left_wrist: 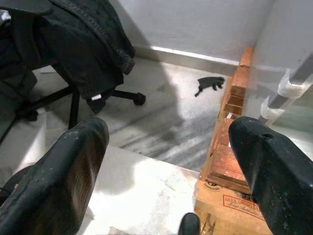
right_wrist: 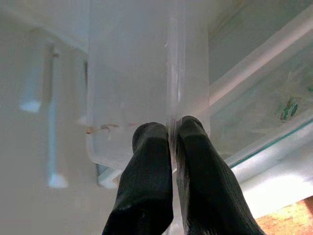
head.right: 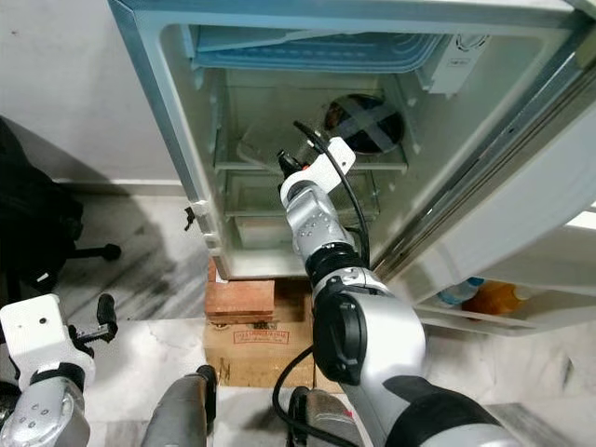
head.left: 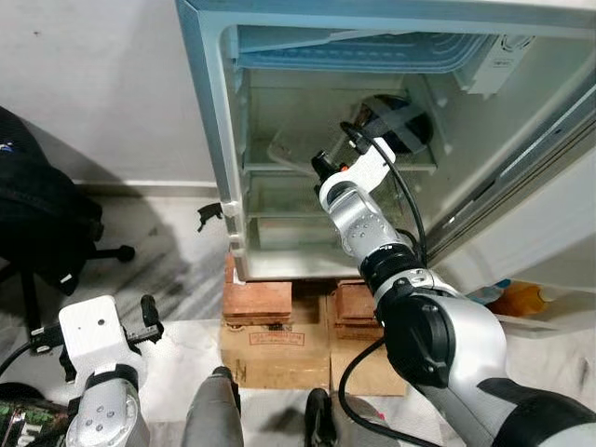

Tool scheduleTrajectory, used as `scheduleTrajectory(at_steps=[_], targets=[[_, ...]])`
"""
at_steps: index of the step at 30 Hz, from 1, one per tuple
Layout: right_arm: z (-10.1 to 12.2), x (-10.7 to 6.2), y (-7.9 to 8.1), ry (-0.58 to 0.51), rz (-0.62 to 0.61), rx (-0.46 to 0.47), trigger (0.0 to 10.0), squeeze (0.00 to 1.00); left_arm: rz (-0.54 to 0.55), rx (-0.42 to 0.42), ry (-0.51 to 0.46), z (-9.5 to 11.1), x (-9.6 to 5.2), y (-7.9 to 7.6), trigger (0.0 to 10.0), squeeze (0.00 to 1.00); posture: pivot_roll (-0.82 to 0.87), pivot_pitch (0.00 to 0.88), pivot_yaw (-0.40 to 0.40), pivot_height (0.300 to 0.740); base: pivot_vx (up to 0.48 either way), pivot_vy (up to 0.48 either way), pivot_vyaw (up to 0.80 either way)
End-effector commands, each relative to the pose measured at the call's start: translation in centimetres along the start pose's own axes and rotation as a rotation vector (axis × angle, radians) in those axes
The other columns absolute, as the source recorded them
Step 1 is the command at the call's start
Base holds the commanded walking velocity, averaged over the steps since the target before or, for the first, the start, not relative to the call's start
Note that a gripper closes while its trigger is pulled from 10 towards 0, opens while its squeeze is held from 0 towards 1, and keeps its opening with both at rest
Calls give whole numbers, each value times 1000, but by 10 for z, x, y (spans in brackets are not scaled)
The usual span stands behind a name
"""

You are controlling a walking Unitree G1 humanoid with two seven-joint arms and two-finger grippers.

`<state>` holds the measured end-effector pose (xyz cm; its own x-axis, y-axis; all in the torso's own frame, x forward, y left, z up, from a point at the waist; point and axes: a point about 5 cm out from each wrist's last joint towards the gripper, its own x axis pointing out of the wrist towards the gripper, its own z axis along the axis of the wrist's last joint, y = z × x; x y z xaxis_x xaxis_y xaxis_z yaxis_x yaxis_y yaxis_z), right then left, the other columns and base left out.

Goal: Restocking fridge

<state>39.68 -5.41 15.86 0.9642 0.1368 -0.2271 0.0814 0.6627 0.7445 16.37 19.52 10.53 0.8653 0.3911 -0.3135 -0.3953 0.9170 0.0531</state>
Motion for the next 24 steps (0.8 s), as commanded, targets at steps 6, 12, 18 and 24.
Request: scheduleTrajectory(at_steps=[6, 12, 18, 24], targets=[[-18, -1, 17, 58, 11, 37, 10000, 1000, -4, -16, 29, -2, -5, -2, 10000, 0, 294, 310, -83, 740, 0, 0, 0], [-25, -3, 26, 79, 41, 25, 10000, 1000, -4, -21, 31, -2, -6, -4, 10000, 0, 290, 298, -83, 740, 0, 0, 0], [-24, -2, 24, 74, 43, -6, 10000, 1000, -13, -22, 32, -2, -4, -7, 10000, 0, 286, 291, -83, 740, 0, 0, 0], [-18, -1, 21, 53, 33, -29, 10000, 1000, -4, -23, 25, -1, -3, -6, 10000, 0, 289, 288, -87, 740, 0, 0, 0]])
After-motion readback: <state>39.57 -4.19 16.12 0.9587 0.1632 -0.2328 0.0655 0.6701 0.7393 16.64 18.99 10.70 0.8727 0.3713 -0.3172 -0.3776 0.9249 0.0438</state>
